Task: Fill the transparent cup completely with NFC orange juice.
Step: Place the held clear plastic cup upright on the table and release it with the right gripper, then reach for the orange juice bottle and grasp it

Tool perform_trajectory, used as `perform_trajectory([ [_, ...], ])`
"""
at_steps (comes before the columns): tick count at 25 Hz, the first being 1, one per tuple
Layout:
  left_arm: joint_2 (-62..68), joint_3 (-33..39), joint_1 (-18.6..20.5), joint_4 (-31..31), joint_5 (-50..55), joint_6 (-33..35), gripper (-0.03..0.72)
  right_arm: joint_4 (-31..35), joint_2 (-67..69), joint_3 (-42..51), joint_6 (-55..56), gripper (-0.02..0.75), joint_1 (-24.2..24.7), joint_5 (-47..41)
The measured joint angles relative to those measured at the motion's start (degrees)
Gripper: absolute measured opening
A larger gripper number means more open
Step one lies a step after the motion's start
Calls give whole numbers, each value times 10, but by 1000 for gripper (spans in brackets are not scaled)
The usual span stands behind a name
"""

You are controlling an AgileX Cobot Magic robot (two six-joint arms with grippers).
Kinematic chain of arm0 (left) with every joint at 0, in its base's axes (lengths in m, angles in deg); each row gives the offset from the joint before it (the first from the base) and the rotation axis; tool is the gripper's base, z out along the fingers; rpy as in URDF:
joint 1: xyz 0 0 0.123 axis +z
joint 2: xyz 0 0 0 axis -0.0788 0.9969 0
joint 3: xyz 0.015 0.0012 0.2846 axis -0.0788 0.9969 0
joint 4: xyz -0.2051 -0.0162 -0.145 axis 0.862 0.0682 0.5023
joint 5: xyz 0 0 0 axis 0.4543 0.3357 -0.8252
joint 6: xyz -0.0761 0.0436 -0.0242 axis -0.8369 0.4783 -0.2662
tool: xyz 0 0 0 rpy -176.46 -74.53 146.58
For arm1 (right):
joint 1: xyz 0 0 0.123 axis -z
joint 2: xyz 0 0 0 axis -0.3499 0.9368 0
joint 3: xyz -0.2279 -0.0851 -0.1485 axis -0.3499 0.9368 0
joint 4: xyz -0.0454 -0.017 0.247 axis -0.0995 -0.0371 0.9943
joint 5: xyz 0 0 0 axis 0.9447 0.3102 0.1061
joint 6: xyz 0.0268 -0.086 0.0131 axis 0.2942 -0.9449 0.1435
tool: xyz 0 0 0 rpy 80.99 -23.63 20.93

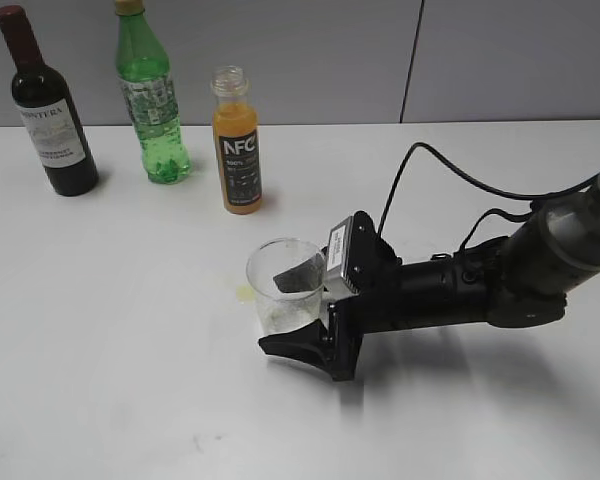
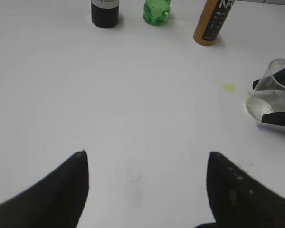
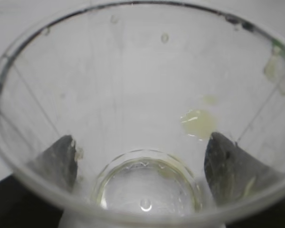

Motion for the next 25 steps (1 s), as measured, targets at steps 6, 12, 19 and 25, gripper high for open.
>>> perform_trajectory([
  [6, 0, 0, 0, 0, 0, 0, 587, -29, -24, 17, 24, 659, 31, -17],
  [12, 0, 0, 0, -1, 0, 0, 587, -61, -39, 38, 25, 652, 59, -24],
  [19, 0, 0, 0, -1, 0, 0, 587, -81, -62, 39, 27, 638, 101, -25],
  [25, 0, 0, 0, -2, 0, 0, 587, -90, -93, 40, 27, 629, 152, -27],
])
